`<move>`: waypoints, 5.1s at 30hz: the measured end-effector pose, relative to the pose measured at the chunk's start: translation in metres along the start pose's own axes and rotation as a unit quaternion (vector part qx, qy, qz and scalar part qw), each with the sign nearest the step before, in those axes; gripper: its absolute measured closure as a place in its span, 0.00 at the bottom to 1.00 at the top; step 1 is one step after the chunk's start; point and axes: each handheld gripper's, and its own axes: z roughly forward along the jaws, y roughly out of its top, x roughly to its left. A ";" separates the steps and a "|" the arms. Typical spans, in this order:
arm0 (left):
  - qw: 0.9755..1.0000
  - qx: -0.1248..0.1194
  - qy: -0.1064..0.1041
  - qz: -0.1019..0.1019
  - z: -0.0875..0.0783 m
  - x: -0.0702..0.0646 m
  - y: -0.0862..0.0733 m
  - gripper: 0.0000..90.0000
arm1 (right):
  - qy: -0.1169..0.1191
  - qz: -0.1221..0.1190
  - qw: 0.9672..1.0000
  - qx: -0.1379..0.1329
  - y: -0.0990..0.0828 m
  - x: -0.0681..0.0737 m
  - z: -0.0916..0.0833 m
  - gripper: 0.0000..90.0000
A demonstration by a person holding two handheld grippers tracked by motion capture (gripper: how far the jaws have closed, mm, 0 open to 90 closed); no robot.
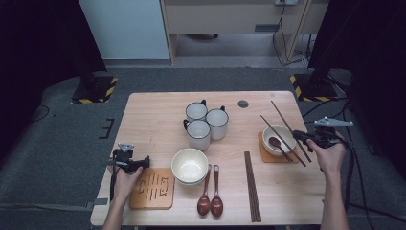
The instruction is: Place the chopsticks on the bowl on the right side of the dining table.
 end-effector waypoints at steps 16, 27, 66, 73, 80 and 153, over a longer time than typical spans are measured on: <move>1.000 0.000 0.000 0.000 0.000 0.000 0.000 0.00 | 0.002 0.001 1.000 0.024 -0.010 -0.005 0.013 0.95; 1.000 0.000 0.000 0.000 0.000 0.000 0.000 0.00 | 0.005 0.000 0.999 0.043 -0.014 -0.005 0.019 0.95; 1.000 0.000 0.000 0.000 0.000 0.000 0.000 0.00 | 0.011 -0.008 0.999 0.049 -0.017 -0.005 0.029 0.95; 1.000 0.000 0.000 0.000 0.000 0.000 0.000 0.00 | 0.013 -0.007 0.999 0.050 -0.018 -0.005 0.029 0.91; 1.000 0.000 0.000 0.000 0.000 0.000 0.000 0.00 | 0.010 -0.006 0.999 0.039 -0.015 -0.005 0.025 0.85; 1.000 0.000 0.000 0.000 0.000 0.000 0.000 0.00 | 0.033 -0.066 0.996 0.054 -0.019 0.006 0.032 0.81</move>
